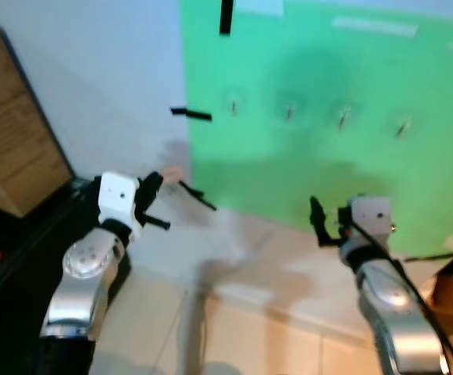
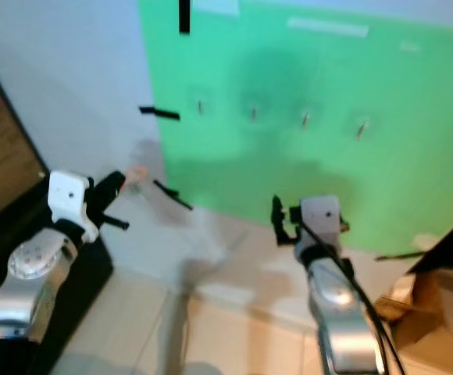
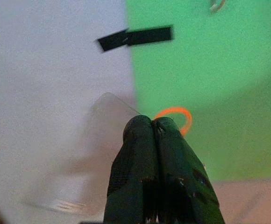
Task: Hang keys on a hook
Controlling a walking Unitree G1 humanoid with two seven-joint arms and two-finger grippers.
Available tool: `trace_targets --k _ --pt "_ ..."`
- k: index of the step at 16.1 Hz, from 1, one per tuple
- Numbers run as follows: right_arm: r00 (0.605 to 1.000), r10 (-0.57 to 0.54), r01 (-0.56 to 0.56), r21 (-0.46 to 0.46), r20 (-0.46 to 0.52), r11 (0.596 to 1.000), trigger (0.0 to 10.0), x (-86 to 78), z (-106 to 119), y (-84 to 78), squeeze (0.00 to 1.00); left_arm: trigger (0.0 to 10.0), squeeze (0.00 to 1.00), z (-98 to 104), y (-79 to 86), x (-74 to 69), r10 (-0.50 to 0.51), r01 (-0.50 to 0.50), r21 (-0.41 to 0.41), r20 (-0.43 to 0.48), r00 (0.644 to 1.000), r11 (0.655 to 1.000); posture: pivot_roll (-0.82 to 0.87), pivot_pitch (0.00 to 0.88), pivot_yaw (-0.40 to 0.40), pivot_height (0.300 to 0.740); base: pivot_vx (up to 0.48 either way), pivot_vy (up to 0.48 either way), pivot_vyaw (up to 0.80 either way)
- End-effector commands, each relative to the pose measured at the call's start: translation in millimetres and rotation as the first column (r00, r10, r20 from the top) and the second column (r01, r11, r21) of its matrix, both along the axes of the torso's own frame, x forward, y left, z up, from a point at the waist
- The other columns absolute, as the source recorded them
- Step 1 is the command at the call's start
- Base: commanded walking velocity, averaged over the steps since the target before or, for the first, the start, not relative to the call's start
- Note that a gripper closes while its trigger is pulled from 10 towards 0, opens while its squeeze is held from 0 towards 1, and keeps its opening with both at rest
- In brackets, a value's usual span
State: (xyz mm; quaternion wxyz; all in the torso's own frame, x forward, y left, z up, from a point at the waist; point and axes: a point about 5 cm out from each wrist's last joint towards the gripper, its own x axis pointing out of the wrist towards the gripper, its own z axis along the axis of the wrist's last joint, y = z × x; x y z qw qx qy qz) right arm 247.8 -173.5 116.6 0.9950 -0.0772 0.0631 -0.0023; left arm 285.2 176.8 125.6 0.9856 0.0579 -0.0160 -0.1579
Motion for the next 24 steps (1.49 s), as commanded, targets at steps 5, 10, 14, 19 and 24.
trace_targets --k 5,10,14,19,24 --pt "0.998 -0.037 0.038 0.013 -0.047 0.999 10.0 -9.1 -5 -12.0 0.00 10.0 0.00 6 -22.4 -7.5 -0.100 0.100 0.012 0.017 0.995 0.995 -0.15 0.000 -0.018 0.732 0.311 0.000 -0.64" --pt "0.997 0.065 -0.063 0.031 -0.044 0.998 10.0 -16.0 -3 1.0 0.00 10.0 0.00 25 -15.6 -9.9 -0.179 0.178 0.020 0.063 0.982 0.984 -0.14 0.000 0.004 0.732 0.055 0.000 0.00" --pt "0.995 0.095 -0.094 0.028 -0.016 0.995 10.0 -13.3 1 5.6 0.00 10.0 0.00 51 -3.1 -4.9 -0.214 0.228 -0.098 0.134 0.968 0.969 -0.12 0.000 0.020 0.732 0.000 0.000 0.00" --pt "0.994 0.101 -0.100 -0.014 0.047 0.995 10.0 -9.6 11 7.9 0.00 10.0 0.00 67 -0.3 4.5 -0.232 0.261 -0.132 0.198 0.952 0.956 -0.12 0.000 0.032 0.732 0.000 0.000 0.00" --pt "0.993 0.102 -0.100 -0.023 0.065 0.995 10.0 -13.3 10 9.7 0.00 10.0 0.00 59 -6.2 0.6 -0.129 0.083 0.136 0.375 0.918 0.987 -0.13 0.000 0.031 0.732 0.000 0.000 0.00"
